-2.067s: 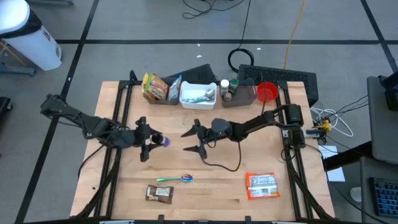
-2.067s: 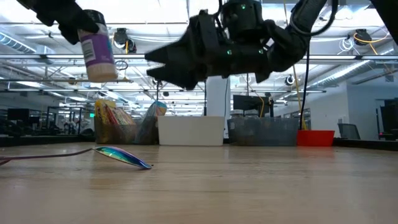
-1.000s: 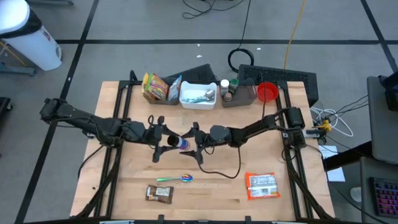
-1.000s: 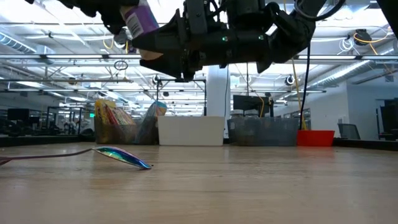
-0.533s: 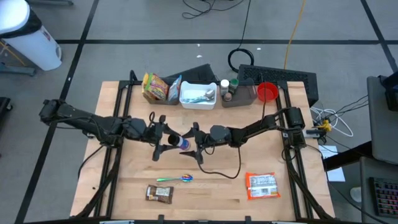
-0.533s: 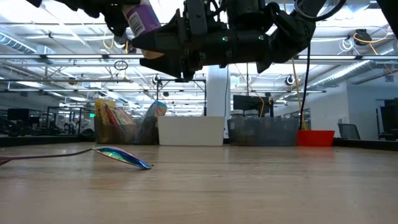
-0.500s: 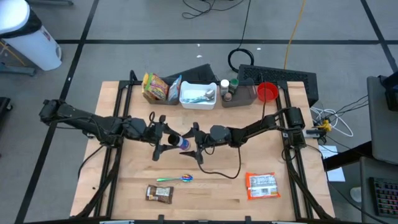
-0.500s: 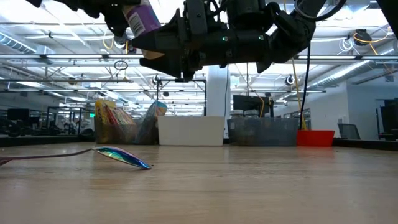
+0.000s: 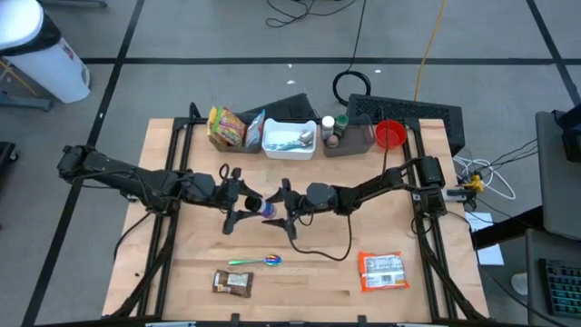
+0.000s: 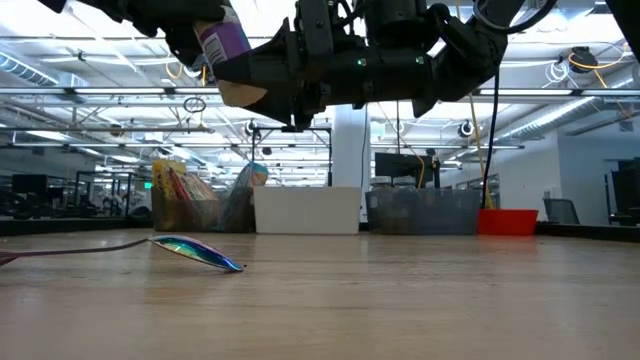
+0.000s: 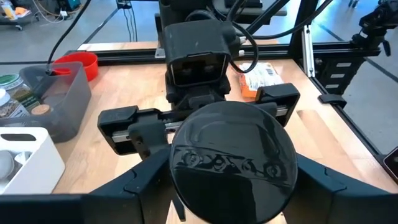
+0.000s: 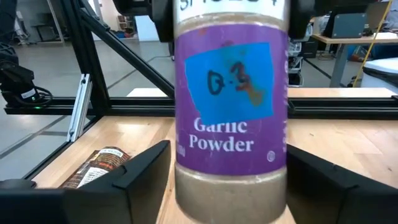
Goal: Pick & Place Food Item
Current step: Put the violet seasoning into the right black bin
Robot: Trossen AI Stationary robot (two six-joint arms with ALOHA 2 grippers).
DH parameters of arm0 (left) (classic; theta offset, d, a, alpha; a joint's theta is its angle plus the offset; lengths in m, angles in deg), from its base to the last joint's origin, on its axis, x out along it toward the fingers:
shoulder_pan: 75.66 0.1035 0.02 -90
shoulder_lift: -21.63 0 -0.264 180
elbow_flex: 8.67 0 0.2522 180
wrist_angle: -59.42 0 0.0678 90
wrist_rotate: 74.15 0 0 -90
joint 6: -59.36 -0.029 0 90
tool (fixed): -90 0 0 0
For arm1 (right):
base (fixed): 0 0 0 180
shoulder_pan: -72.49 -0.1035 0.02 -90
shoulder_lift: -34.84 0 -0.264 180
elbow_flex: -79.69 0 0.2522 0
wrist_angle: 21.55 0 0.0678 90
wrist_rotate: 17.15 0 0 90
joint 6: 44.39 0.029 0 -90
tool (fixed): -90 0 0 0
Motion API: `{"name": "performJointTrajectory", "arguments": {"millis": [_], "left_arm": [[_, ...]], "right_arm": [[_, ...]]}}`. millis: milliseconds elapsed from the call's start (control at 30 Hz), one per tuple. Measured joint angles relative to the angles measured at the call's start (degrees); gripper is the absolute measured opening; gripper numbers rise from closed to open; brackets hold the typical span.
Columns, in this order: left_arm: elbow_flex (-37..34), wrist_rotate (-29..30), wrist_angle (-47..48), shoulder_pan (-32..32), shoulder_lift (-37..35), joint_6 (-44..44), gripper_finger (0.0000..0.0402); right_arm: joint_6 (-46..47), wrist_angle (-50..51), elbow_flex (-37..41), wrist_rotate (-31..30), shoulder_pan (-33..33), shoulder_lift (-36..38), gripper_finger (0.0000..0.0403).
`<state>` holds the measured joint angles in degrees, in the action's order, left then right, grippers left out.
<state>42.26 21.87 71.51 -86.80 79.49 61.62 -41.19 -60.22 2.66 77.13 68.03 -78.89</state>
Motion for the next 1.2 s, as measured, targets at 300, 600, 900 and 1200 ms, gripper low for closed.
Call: {"name": "performJointTrajectory", "arguments": {"millis": [300, 600, 900, 1200], "left_arm": [[0.0, 0.0, 0.0, 0.0, 0.0, -0.2, 0.022], [0.0, 0.0, -0.7, 0.0, 0.0, -0.3, 0.0268], [0.0, 0.2, -2.8, 0.0, 0.0, -2.2, 0.0295], [0.0, 2.4, 0.4, 0.0, -7.0, -4.7, 0.028]], "right_arm": [[0.0, 0.6, 0.0, 0.0, 0.1, 0.0, 0.0207], [-0.7, 0.6, 0.0, 0.0, 0.1, 0.0, 0.0193], [-1.0, 0.5, 0.0, -3.0, 0.2, 0.0, 0.0192], [-1.0, -2.8, 0.0, -4.3, 0.4, 0.0, 0.0191]]}}
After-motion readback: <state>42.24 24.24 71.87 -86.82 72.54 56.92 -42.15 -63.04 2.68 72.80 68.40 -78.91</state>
